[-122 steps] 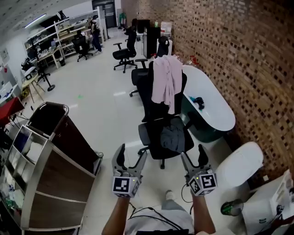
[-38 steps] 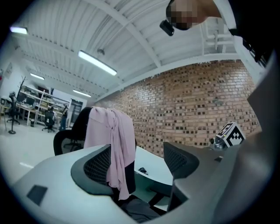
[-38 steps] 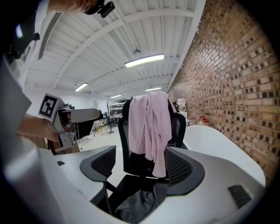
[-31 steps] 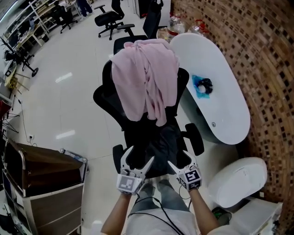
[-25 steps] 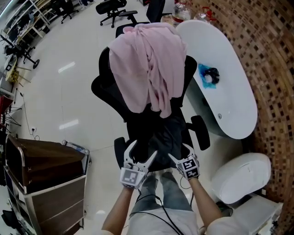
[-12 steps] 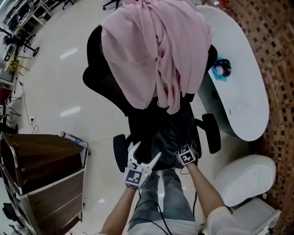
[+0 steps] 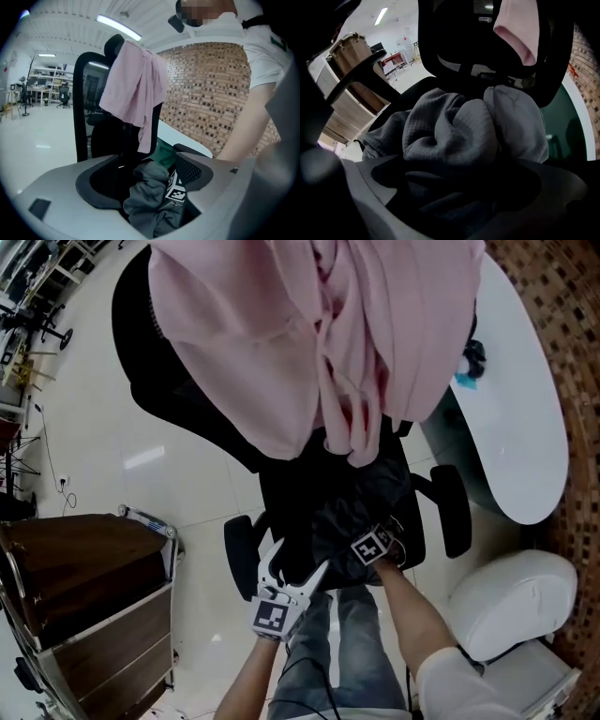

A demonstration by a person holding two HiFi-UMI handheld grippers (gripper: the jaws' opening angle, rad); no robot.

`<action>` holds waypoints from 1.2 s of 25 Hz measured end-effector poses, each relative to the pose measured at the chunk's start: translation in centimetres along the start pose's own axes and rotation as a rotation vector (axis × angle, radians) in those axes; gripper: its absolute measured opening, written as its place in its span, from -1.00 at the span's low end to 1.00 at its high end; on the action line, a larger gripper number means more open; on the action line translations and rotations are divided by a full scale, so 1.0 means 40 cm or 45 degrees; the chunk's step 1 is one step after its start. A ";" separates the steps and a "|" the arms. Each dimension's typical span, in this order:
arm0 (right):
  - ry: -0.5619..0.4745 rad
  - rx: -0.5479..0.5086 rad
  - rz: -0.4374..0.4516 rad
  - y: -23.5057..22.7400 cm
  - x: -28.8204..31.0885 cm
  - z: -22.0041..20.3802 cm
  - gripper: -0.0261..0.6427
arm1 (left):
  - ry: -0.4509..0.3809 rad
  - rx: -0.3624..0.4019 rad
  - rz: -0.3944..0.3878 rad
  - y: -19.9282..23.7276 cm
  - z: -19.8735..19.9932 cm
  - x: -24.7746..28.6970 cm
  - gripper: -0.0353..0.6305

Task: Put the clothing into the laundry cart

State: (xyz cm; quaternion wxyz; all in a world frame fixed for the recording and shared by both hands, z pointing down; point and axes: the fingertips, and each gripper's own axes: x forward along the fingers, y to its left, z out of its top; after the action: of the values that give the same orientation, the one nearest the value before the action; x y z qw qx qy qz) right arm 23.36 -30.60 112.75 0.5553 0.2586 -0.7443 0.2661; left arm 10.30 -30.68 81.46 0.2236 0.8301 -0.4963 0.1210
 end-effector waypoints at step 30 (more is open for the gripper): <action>-0.557 0.453 0.125 -0.011 -0.359 0.094 -0.41 | -0.160 -0.022 -0.034 -0.042 0.169 -0.138 0.18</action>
State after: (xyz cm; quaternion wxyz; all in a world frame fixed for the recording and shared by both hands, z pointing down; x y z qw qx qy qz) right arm 24.65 -32.18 98.06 0.3138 0.3670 -0.7996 0.3569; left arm 8.98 -29.07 72.82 0.2009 0.8406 -0.4992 0.0613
